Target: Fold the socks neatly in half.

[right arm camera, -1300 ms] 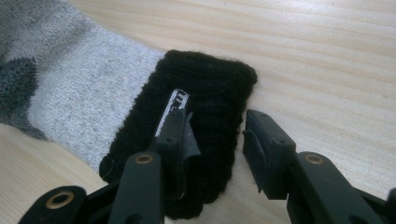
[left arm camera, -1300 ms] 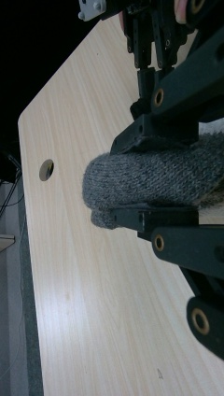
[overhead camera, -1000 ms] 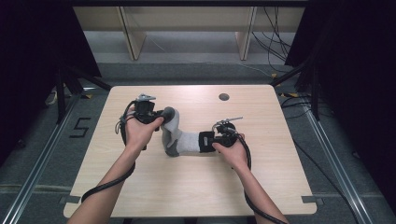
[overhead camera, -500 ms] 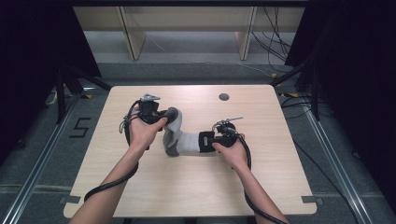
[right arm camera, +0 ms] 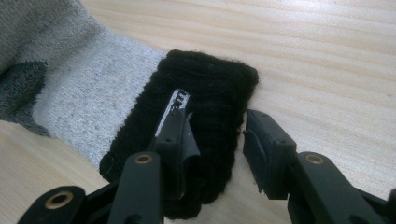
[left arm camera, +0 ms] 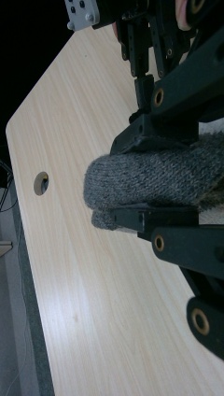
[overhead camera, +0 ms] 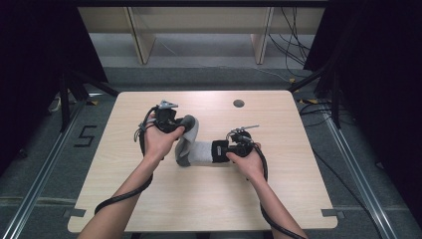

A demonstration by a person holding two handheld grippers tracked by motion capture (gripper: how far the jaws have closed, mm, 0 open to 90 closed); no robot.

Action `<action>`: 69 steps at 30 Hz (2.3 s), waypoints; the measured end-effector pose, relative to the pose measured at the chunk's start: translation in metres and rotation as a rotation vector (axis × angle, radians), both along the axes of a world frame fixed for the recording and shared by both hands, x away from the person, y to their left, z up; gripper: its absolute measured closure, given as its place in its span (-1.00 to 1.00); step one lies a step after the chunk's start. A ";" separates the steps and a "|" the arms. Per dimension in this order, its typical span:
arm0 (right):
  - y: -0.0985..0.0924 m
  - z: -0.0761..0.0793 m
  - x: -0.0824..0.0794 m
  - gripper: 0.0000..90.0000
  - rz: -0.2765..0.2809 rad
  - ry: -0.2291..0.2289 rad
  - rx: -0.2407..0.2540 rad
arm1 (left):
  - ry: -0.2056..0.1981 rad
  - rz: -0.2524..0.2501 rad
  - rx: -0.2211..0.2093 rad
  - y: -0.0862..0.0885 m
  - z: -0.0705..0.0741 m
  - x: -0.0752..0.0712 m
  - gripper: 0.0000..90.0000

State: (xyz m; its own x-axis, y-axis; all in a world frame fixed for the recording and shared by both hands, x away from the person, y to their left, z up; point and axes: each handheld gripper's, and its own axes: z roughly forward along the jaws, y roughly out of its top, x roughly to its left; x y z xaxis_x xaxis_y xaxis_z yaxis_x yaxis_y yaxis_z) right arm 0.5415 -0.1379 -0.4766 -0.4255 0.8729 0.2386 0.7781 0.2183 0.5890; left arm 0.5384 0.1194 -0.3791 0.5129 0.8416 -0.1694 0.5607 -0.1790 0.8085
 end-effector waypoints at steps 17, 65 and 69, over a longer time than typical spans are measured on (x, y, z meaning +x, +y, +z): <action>-0.001 -0.001 0.001 0.33 0.015 -0.009 0.003 | -0.005 -0.023 0.043 -0.020 -0.002 0.001 0.48; -0.033 0.038 -0.024 0.30 -0.035 -0.106 0.068 | 0.034 -0.091 0.196 -0.088 -0.047 0.008 0.47; -0.035 0.038 -0.026 0.30 -0.034 -0.105 0.082 | 0.030 -0.108 0.224 -0.094 -0.056 0.008 0.46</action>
